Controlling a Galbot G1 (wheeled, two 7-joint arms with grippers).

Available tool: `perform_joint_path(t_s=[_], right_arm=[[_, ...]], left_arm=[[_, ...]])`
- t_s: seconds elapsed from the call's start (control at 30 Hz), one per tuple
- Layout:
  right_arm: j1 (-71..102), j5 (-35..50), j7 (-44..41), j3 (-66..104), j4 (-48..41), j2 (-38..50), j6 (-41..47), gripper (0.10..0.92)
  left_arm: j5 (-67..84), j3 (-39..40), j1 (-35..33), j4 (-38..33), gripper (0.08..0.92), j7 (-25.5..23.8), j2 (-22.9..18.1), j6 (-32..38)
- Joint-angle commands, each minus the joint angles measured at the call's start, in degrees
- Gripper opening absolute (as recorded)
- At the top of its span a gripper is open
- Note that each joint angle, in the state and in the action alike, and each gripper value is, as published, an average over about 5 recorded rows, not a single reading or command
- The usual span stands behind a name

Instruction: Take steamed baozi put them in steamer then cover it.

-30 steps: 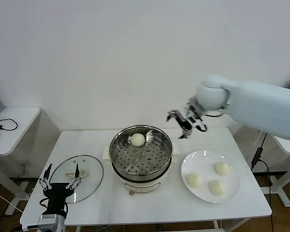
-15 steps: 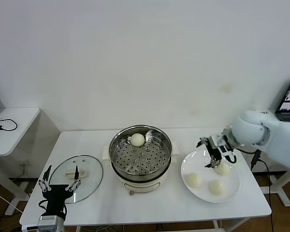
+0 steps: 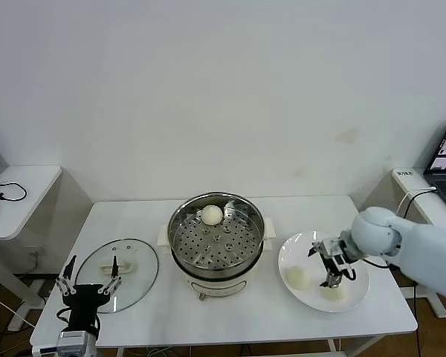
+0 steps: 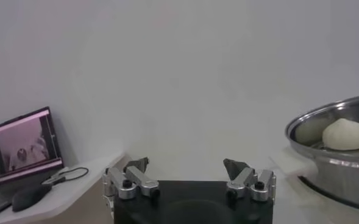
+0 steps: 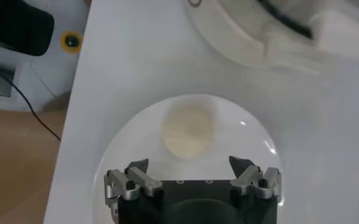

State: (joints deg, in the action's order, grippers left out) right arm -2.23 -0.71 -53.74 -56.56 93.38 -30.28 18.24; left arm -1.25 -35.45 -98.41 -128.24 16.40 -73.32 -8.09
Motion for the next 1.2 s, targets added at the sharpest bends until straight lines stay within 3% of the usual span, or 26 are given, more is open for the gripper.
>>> perform_joint_path(t_s=[0.03, 0.67, 1.0, 1.2], right_arm=[[6.2, -2.7, 0.7, 3.4, -6.7, -5.5, -0.6, 0.823], [7.4, -3.7, 1.4, 4.3, -11.1, -10.4, -0.6, 0.821], [6.9, -3.4, 0.3, 4.9, -10.7, -9.7, -0.7, 0.692], [4.7, -2.8, -2.1, 4.7, -9.6, -7.8, -1.2, 0.664]], left_arm=[[-0.1, 0.0, 0.0, 0.1, 0.823, 0.0, 0.0, -0.1], [-0.5, -0.4, 0.6, 0.9, 0.823, 0.0, -0.2, 0.0], [-0.6, -0.3, 0.5, 0.6, 0.823, 0.1, -0.3, -0.1], [-0.7, -0.2, 0.6, 0.4, 0.823, 0.1, -0.5, -0.1]])
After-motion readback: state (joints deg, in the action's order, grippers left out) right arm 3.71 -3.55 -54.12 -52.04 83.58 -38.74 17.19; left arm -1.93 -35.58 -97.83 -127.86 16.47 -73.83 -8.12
